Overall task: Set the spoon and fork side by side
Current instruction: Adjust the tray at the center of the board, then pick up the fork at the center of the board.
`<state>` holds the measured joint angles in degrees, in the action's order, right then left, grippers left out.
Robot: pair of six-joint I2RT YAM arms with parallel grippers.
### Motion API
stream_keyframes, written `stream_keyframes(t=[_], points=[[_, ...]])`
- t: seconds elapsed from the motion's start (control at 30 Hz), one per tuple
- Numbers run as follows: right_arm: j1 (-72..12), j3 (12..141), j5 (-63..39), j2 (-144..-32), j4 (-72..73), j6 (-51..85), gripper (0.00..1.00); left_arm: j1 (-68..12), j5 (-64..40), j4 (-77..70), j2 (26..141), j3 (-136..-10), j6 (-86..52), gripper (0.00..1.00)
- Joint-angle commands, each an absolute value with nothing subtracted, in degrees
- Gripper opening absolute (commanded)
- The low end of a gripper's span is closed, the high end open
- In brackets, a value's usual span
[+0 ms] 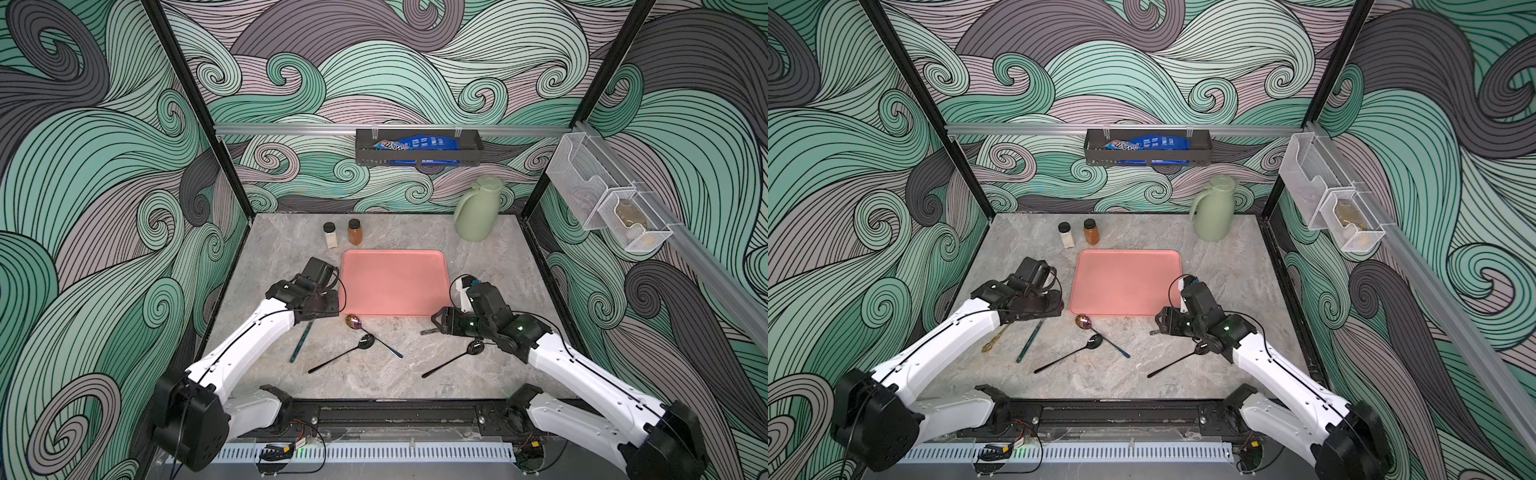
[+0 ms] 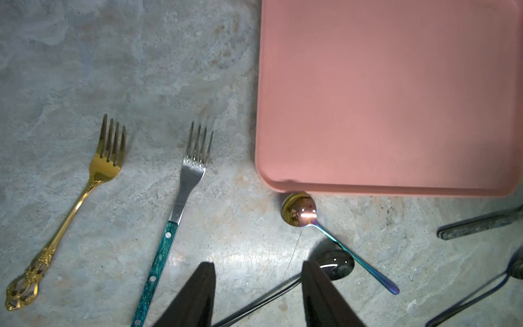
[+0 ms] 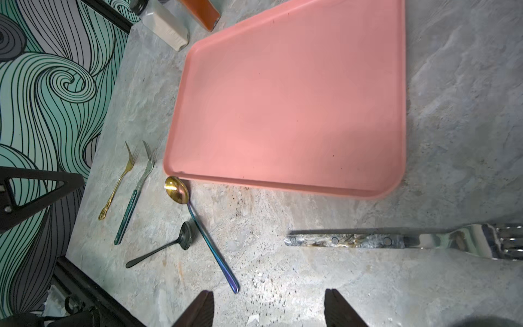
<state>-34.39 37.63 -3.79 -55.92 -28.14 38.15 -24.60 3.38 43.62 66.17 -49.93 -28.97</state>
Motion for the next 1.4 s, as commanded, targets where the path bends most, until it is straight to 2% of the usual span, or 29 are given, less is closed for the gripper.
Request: stream_keyframes(t=[0.0, 0.3, 0.6, 0.67, 0.9, 1.03, 1.2, 1.37], points=[[-35.8, 38.7, -1.3, -55.3, -32.6, 40.1, 0.68, -26.1, -0.1, 43.9, 62.1, -45.6, -31.7, 0.52], [-36.2, 35.2, 3.8, -52.3, -40.8, 45.2, 0.7, -34.9, 4.1, 45.6, 57.6, -42.4, -35.3, 0.52], [-39.1, 36.9, 1.9, -54.7, -35.3, 45.8, 0.7, -36.8, 6.5, 44.6, 61.7, -41.3, -35.3, 0.52], [-40.5, 37.8, 2.0, -56.2, -33.4, 44.4, 0.7, -36.7, 11.5, 46.1, 62.6, -41.3, -36.8, 0.53], [-40.6, 38.7, 0.9, -62.0, -29.3, 41.2, 0.71, -30.5, 19.6, 42.6, 63.5, -36.2, -39.0, 0.53], [-40.7, 38.4, -0.1, -63.7, -27.2, 40.3, 0.72, -22.1, 15.5, 39.2, 65.8, -34.1, -36.7, 0.56], [-40.6, 37.8, 0.2, -64.6, -25.8, 39.5, 0.73, -18.5, 10.5, 36.1, 70.5, -34.6, -35.1, 0.62], [-40.6, 37.7, 0.0, -65.4, -25.1, 39.1, 0.75, -16.7, 5.0, 38.1, 76.6, -37.3, -33.9, 0.55]])
